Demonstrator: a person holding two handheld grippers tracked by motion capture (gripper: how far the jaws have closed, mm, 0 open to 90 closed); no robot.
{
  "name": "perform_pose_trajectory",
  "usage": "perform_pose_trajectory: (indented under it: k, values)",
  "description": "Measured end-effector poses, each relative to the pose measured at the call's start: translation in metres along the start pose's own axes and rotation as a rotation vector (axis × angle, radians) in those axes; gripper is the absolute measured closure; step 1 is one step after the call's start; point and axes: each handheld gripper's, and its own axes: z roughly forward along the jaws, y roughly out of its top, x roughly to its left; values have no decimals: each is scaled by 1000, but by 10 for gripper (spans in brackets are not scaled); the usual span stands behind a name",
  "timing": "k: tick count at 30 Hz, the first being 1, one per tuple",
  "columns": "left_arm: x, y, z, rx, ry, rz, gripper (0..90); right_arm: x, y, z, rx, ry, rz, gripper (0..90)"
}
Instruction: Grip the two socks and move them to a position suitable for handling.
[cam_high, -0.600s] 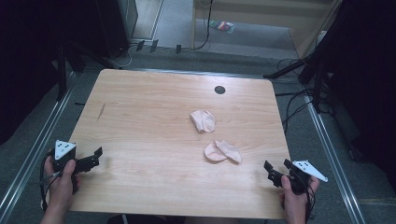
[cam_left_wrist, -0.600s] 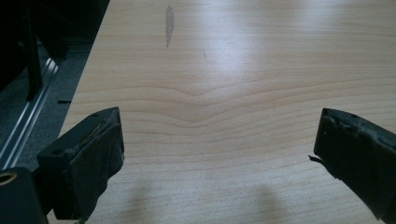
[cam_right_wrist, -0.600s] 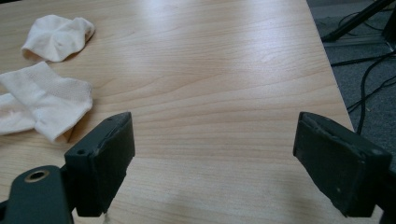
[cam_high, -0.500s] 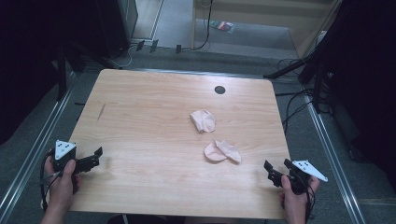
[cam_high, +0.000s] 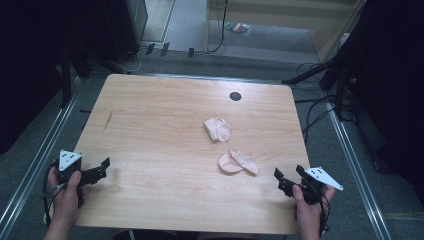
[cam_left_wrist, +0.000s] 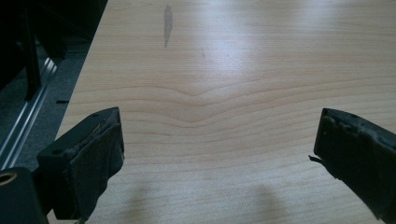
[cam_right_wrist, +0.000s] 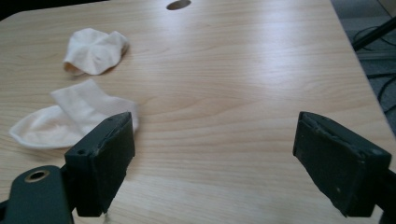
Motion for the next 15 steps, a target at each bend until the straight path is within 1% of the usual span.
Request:
perform_pose_trajectory:
  k: [2,5,9,12,15]
  values:
    - [0,0,0,1,1,0,20,7,3,3,-3,12,-12,131]
    - [0,0,0,1,2,1,20,19,9,5,-21,54,-2,130]
    - [0,0,0,2,0,2,20,38,16,8,-39,100,-25,130]
    - [0,0,0,2,0,3,20,50,17,13,-29,123,-46,130]
    - [0,0,0,3,-1,3,20,60,17,18,-8,143,-48,131]
